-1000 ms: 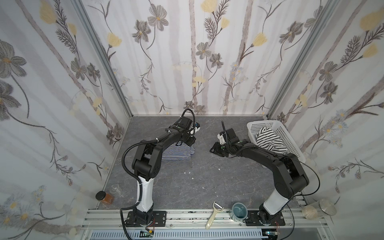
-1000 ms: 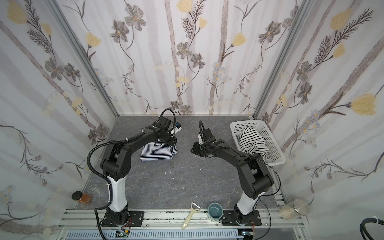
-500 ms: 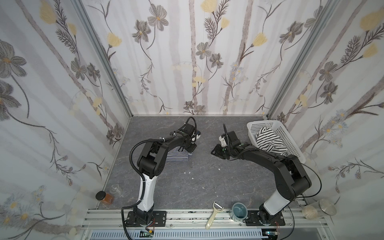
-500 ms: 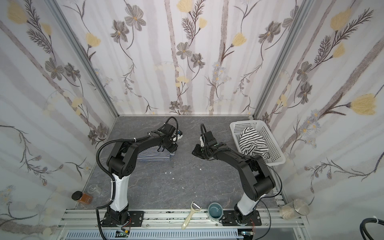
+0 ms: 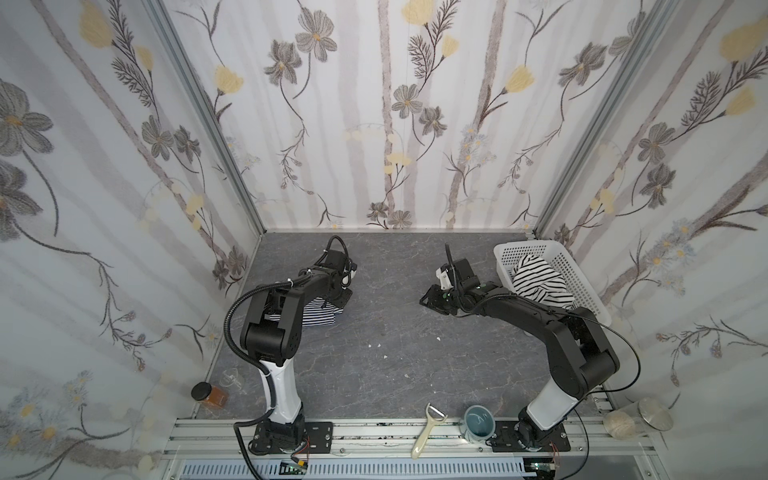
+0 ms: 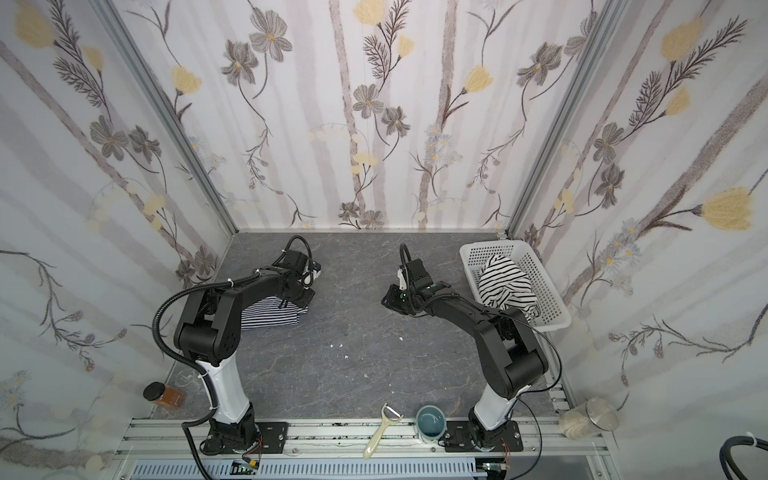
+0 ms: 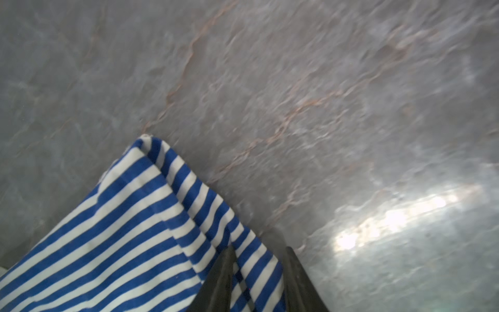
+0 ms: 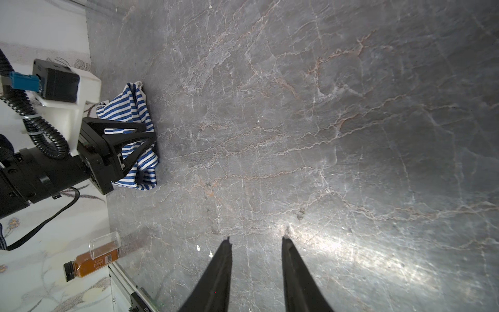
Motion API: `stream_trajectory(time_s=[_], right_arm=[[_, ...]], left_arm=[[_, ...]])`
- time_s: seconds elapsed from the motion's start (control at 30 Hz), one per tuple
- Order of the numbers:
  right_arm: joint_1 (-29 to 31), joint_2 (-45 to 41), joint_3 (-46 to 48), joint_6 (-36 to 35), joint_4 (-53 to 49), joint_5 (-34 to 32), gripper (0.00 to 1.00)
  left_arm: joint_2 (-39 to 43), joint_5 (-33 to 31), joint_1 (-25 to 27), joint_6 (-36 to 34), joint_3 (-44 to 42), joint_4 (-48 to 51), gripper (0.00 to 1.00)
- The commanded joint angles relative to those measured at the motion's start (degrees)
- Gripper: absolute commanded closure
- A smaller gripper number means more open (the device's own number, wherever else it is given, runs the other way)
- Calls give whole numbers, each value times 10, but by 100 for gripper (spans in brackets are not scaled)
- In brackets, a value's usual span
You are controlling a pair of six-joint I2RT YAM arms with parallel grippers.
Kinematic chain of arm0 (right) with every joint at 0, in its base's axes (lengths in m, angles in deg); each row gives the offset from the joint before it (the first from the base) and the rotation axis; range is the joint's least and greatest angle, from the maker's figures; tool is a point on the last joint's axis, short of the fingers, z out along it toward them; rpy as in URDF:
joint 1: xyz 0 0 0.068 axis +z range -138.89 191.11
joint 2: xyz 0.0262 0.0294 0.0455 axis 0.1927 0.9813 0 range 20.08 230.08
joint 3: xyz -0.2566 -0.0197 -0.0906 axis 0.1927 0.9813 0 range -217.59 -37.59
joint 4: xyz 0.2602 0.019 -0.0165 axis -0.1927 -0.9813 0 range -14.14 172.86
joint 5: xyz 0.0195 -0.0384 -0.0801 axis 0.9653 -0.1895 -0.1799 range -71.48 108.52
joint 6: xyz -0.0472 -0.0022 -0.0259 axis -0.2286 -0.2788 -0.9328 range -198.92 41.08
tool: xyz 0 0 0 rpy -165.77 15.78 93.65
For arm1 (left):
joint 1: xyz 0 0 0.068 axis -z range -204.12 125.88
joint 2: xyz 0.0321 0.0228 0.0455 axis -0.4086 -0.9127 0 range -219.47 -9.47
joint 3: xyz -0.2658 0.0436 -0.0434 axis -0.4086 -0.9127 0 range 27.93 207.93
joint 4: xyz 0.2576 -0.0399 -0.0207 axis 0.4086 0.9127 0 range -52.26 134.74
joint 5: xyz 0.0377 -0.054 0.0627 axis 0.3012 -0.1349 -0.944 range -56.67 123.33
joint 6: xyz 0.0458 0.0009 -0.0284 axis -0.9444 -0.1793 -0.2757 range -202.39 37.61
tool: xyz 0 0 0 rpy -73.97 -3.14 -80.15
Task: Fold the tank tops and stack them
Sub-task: 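Drag the folded tank top with the left gripper toward the nearby side wall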
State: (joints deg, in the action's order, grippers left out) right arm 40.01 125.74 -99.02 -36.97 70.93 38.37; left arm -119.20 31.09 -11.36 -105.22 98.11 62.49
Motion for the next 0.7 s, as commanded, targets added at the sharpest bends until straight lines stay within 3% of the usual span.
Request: stream_trajectory(time_s=[0.0,0.43,0.67], right_arm=[[0,-7,-8,1,15,5,67],[-2,-29,2,6,17,-2,66],[-4,-41,9,10,22,0,67]], left_arm=[[17,-6,-26,-29,-13,3,66],[66,-23,-123,-89,-58,5,66],[97,-35,-133,-100,-88,6,66]])
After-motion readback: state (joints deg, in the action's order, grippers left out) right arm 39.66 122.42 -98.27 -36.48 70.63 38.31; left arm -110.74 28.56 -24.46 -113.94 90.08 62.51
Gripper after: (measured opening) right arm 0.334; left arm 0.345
